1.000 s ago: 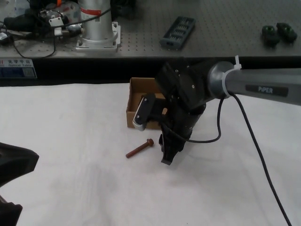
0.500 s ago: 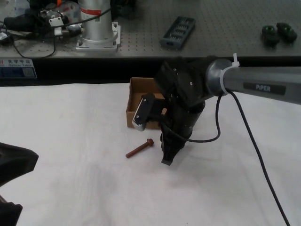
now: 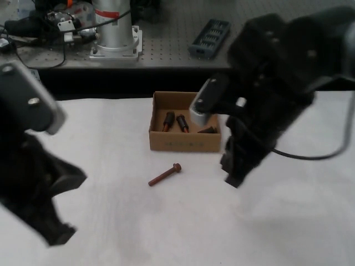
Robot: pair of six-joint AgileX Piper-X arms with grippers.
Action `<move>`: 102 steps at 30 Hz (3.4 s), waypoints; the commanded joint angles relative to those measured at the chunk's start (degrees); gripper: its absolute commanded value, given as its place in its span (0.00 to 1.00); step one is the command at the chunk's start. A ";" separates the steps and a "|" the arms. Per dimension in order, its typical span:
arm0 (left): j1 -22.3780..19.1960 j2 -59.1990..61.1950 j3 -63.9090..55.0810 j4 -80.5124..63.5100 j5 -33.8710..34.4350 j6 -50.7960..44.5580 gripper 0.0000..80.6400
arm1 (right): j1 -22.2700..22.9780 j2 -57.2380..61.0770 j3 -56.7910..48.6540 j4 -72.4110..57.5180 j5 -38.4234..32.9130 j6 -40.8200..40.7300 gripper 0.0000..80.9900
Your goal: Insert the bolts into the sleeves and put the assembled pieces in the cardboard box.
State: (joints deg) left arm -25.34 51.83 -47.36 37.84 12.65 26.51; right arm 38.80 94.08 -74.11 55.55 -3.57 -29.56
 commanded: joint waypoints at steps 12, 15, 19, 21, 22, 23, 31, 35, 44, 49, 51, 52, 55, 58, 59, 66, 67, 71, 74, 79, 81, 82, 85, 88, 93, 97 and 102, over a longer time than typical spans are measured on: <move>-0.16 34.63 -2.09 -32.32 5.46 0.87 0.45 | 0.02 -30.48 22.56 0.36 -2.55 5.19 0.02; -0.16 39.97 -5.51 -32.32 1.25 0.42 0.47 | 0.02 -33.77 25.03 1.40 -2.55 5.52 0.02; -0.34 46.40 -12.52 -32.32 1.15 0.53 0.42 | 0.02 -36.63 27.15 2.96 -2.55 5.52 0.02; -0.53 49.50 -16.58 -32.04 1.15 0.55 0.42 | 0.02 -37.20 27.34 3.66 -3.03 5.52 0.02; -0.68 50.99 -18.65 -31.40 1.15 0.55 0.42 | 0.02 -37.20 27.34 3.72 -3.17 5.52 0.02; -0.81 52.43 -20.74 -30.46 1.33 0.55 0.42 | 0.02 -37.18 27.34 3.70 -3.65 5.52 0.02; -3.26 62.22 -33.93 -19.40 1.36 4.13 0.42 | 0.02 -37.18 27.34 2.78 -3.93 5.52 0.02; -4.01 65.66 -37.66 -14.71 0.71 4.39 0.42 | 0.02 -37.18 27.34 2.00 -3.93 5.52 0.02; -4.05 68.40 -39.30 -9.46 -3.17 7.27 0.42 | 0.02 -37.18 27.98 0.18 -3.93 6.83 0.02; -4.05 68.40 -39.30 -9.69 -3.26 7.84 0.42 | 0.02 -37.18 29.36 0.03 -3.93 6.83 0.02; -4.05 68.40 -39.30 -10.35 -3.26 10.12 0.42 | 0.02 -37.18 29.46 0.03 -3.93 6.83 0.02; -4.05 68.40 -39.30 -10.74 -3.26 10.50 0.42 | 0.02 -37.18 29.46 0.03 -3.93 6.83 0.02; -3.80 68.40 -39.30 -10.91 -3.26 11.50 0.42 | 0.02 -37.18 29.42 0.14 -3.93 6.83 0.02; -3.41 68.77 -39.30 -10.91 -2.86 12.83 0.42 | 0.02 -37.18 29.42 0.26 -3.93 6.83 0.02; -3.25 69.00 -39.30 -10.91 -2.86 13.52 0.42 | 0.02 -37.18 29.42 0.26 -3.93 6.83 0.02; -2.89 70.50 -39.30 -10.56 -2.86 13.78 0.35 | 0.02 -37.18 29.42 0.26 -3.93 6.83 0.02; -2.89 70.62 -39.30 -10.64 -2.86 13.78 0.35 | 0.02 -37.18 29.42 0.26 -3.93 6.83 0.02; -2.89 70.62 -39.30 -10.63 -2.86 13.78 0.35 | 0.02 -37.18 29.42 0.26 -3.93 6.83 0.02; -2.89 70.61 -39.30 -10.63 -2.86 13.78 0.28 | 0.02 -37.18 29.42 0.26 -3.93 6.83 0.02; -3.37 70.38 -39.30 -10.47 -3.02 14.09 0.00 | 0.02 -37.18 29.42 0.26 -3.93 6.83 0.02; -3.78 69.96 -39.48 -9.57 -3.85 14.26 0.01 | 0.02 -37.18 29.42 0.26 -3.81 6.83 0.02; -4.12 69.56 -39.71 -8.97 -5.11 14.26 0.01 | 0.02 -37.18 29.42 0.26 -3.76 6.83 0.02; -5.07 68.04 -40.31 -6.85 -10.09 14.92 0.01 | 0.02 -37.18 29.42 0.26 -3.08 6.83 0.02; -5.70 64.91 -40.60 -4.77 -10.73 13.93 0.01 | 0.02 -37.18 29.42 0.26 -2.60 6.83 0.02; -5.90 57.34 -40.58 -3.40 -8.45 1.11 0.01 | 0.02 -37.18 29.32 0.26 -2.61 6.83 0.02; -5.52 49.84 -39.80 -3.18 -0.68 -9.41 0.01 | 0.02 -37.18 29.32 -0.04 -2.61 7.35 0.02; -5.52 40.95 -35.05 -3.37 2.02 -12.45 0.01 | 0.02 -37.18 29.32 -6.17 -10.01 13.08 0.02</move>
State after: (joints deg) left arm -30.96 101.77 -86.65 34.19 11.08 19.32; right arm 38.80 57.51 -44.61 49.80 -12.27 -16.71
